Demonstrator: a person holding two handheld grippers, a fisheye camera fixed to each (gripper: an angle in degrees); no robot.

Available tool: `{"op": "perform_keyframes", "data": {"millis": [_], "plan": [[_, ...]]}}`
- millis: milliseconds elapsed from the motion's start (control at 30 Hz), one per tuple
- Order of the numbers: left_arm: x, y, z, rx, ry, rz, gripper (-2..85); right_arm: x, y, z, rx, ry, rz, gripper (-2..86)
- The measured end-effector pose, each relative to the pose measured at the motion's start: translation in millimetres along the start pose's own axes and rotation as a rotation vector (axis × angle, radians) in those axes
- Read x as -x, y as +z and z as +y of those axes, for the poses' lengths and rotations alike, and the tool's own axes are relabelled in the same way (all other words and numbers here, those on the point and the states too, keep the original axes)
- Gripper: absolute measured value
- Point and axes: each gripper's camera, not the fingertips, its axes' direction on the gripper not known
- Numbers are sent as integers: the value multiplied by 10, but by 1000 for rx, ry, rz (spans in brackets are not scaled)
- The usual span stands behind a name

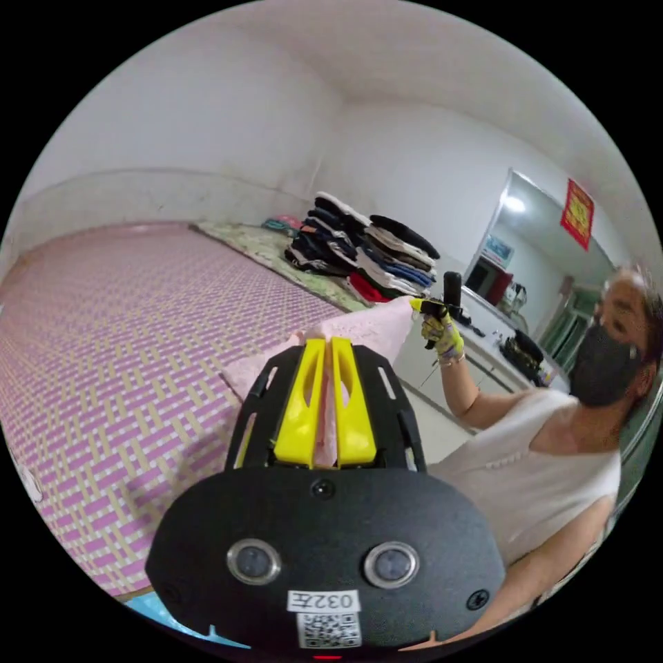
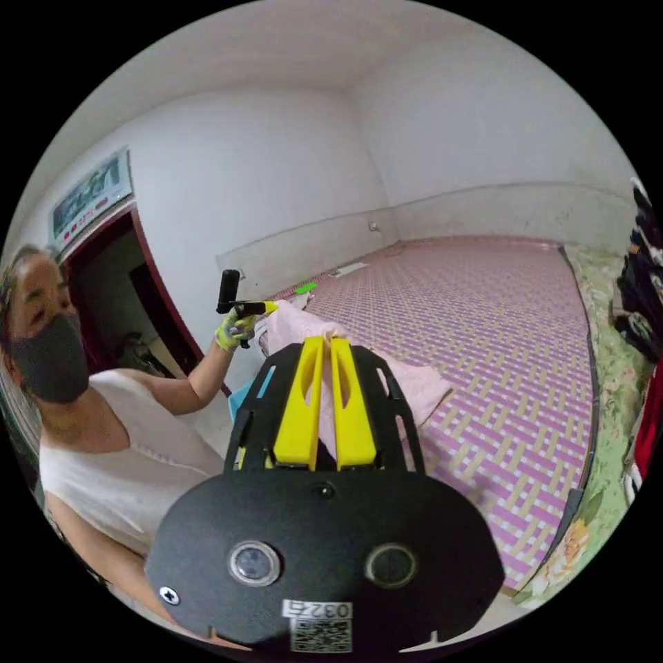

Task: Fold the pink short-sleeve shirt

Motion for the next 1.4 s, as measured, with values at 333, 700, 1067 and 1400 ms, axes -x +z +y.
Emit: {"op": "perform_keyframes", "data": {"millis": [333, 700, 1067, 1400], "plan": [[1653, 1122, -691, 220, -426, 30, -1, -1917, 936, -332, 188, 557, -42, 10], [423, 551, -726, 69, -232, 15, 50, -611, 570, -257, 76, 189, -19, 49], [189, 1228, -622, 322, -224, -272, 49, -352, 1443, -218, 465, 165, 283, -5], [746, 276, -470, 264, -508, -6, 149, -797, 174, 347, 253, 533, 16, 125]]}}
